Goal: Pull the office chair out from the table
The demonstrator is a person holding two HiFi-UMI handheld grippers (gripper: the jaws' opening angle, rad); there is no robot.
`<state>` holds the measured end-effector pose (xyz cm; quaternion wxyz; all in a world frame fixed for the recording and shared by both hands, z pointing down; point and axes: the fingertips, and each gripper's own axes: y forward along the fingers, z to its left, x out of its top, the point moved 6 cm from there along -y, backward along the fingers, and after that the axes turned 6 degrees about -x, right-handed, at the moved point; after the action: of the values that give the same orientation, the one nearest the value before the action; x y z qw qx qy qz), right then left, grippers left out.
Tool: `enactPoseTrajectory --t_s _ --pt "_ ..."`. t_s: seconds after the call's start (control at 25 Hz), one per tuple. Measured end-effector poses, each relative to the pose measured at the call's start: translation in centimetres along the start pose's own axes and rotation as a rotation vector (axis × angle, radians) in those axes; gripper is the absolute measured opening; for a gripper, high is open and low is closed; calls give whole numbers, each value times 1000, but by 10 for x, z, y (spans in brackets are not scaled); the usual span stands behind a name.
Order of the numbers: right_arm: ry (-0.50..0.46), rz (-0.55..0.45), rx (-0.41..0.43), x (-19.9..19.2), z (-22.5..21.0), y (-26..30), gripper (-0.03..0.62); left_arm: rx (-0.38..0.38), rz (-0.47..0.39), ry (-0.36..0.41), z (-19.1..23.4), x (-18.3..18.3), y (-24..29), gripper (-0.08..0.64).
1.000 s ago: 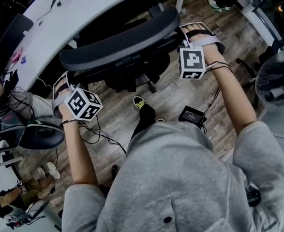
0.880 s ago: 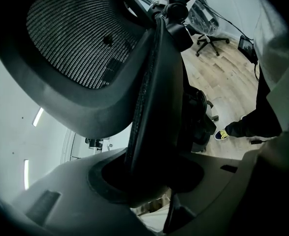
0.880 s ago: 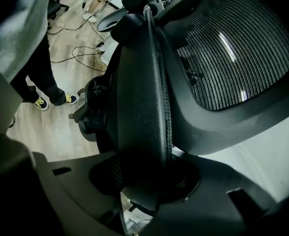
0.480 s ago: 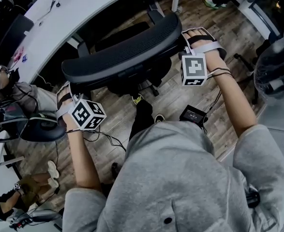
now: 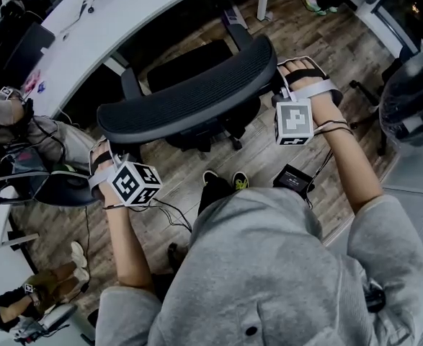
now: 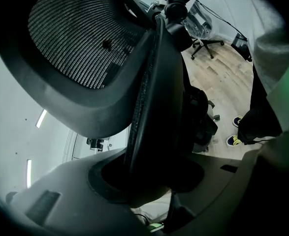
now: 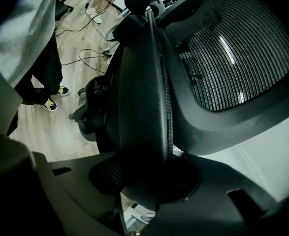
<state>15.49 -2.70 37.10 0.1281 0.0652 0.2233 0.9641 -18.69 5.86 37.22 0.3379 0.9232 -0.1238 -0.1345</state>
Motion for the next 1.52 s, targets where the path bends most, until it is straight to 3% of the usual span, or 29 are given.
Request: enactPoseTrajectory --t_s 0.64,1.12,1.32,1.44,1.52 --pt "7 26 2 9 14 -34 155 -19 -15 18 -13 -10 -20 184" --pt "28 49 -16 24 44 -97 161 -35 -28 33 -51 -26 -67 186" --pt "41 37 -40 24 55 -119 166 -8 -56 29 -64 -28 -83 187" --pt "85 11 -73 22 61 -126 188 8 -101 -4 -70 -30 -89 211" --pt "146 -11 -100 19 63 -137 206 15 -146 -71 -73 -37 -96 233"
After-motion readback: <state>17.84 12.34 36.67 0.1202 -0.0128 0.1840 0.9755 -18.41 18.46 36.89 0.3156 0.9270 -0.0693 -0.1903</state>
